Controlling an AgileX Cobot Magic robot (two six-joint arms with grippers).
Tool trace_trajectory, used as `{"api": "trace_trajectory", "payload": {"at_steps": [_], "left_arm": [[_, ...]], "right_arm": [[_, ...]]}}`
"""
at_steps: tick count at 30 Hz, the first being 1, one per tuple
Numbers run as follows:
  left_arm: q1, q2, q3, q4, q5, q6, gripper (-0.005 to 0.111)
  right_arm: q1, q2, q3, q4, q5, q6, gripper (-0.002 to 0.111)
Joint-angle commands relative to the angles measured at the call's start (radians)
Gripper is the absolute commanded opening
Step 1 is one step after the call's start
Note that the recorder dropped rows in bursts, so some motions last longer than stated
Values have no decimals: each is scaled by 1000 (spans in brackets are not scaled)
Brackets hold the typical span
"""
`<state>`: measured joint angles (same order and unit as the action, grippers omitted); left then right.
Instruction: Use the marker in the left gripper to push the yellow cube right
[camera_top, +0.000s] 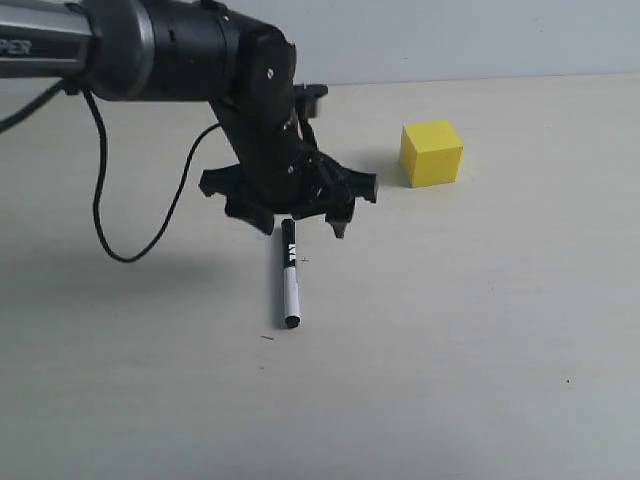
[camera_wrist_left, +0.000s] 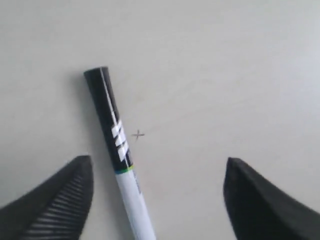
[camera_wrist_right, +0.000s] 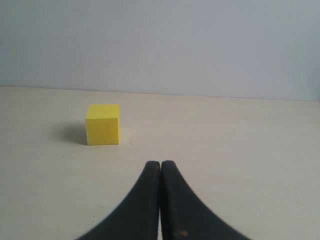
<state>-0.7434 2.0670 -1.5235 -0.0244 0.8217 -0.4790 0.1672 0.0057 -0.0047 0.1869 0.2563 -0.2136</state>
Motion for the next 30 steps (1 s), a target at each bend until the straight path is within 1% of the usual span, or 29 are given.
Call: {"api": "trace_trajectory", "payload": {"at_steps": [1, 2, 3, 6, 9, 11, 13, 18, 22, 24, 30], "left_arm": [[-9, -96, 0, -33, -27, 160, 25], [-13, -109, 0, -35, -27, 183, 9], [-19, -124, 2, -43, -27, 209, 2], [-38, -174, 32, -45, -59, 238, 0], [-57, -237, 115, -65, -168, 240, 0], [-81, -282, 212, -90, -282, 266, 0], [-119, -331, 326, -116, -439, 303, 0], [-204, -457, 578, -121, -798, 317, 0], [-245, -566, 764, -121, -1002, 317, 0], [-256, -623, 839, -106, -1082, 317, 0], [-259, -821, 1058, 78, -1304, 304, 0]], "right_arm": [[-4, -6, 5, -2, -12, 0, 0], [-4, -6, 5, -2, -12, 0, 0], [-4, -6, 5, -2, -12, 0, 0], [-4, -6, 5, -2, -12, 0, 0], [-4, -6, 5, -2, -12, 0, 0], [-4, -6, 5, -2, -12, 0, 0], [-4, -6, 5, -2, -12, 0, 0], [-4, -6, 5, -2, -12, 0, 0], [-4, -6, 5, -2, -12, 0, 0], [-4, -6, 5, -2, -12, 0, 0], [-4, -6, 5, -2, -12, 0, 0]]}}
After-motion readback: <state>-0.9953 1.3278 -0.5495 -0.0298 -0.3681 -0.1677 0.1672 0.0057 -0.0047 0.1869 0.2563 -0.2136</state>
